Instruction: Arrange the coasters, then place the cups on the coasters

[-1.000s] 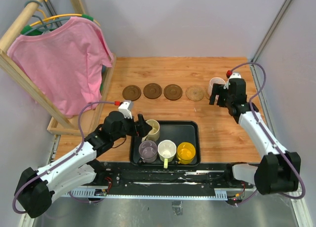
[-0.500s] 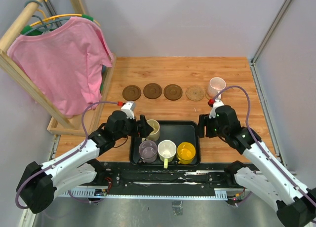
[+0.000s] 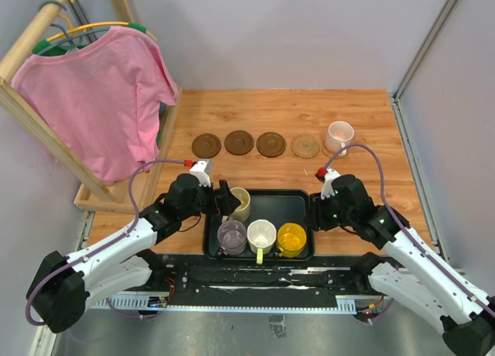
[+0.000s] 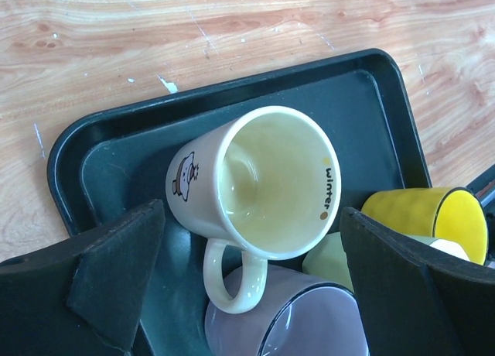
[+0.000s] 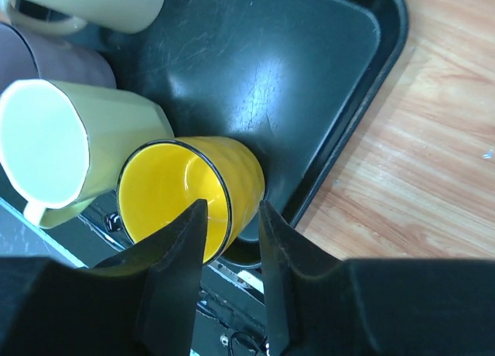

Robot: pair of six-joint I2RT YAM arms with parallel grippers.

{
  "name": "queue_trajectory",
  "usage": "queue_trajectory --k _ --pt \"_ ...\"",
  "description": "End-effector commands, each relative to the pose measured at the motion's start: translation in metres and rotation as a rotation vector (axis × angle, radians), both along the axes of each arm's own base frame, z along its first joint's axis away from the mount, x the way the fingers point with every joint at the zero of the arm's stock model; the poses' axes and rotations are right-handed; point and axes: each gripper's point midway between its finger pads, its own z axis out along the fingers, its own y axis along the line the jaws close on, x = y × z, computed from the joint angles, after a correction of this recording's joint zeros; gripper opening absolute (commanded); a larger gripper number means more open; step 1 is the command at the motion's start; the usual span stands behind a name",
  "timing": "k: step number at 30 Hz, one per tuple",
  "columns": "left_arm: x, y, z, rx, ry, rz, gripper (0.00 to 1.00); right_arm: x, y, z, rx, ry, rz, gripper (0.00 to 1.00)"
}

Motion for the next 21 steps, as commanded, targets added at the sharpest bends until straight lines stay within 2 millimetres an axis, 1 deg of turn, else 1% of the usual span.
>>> queue_trajectory --k 1,3,8,10,12,15,17,21 --pt "0.000 0.001 0.003 -0.016 -0.017 0.016 1.00 -0.012 0.013 -0.017 -0.018 0.061 0.075 0.37" --pt "-0.001 0.002 0.002 -0.017 -0.017 0.017 1.00 -0.016 0.017 -0.025 -0.046 0.083 0.097 0.38" --pt "-0.002 0.003 0.001 -0.018 -0.015 0.019 1.00 -0.020 0.021 -0.035 -0.116 0.094 0.129 0.38" --pt "-0.002 0.003 0.000 -0.019 -0.012 0.021 1.00 -0.020 0.021 -0.039 -0.140 0.102 0.131 0.37" --pt "-0.002 0.003 0.000 -0.020 -0.012 0.024 1.00 -0.019 0.020 -0.042 -0.163 0.106 0.129 0.33" --pt "-0.001 0.003 -0.001 -0.020 -0.013 0.026 1.00 -0.014 0.018 -0.044 -0.194 0.094 0.122 0.25" --pt "-0.001 0.003 -0.001 -0.020 -0.013 0.028 1.00 -0.008 0.017 -0.043 -0.217 0.071 0.118 0.22" --pt "0.001 0.002 -0.002 -0.019 -0.016 0.029 1.00 0.010 0.018 -0.037 -0.274 0.006 0.135 0.21"
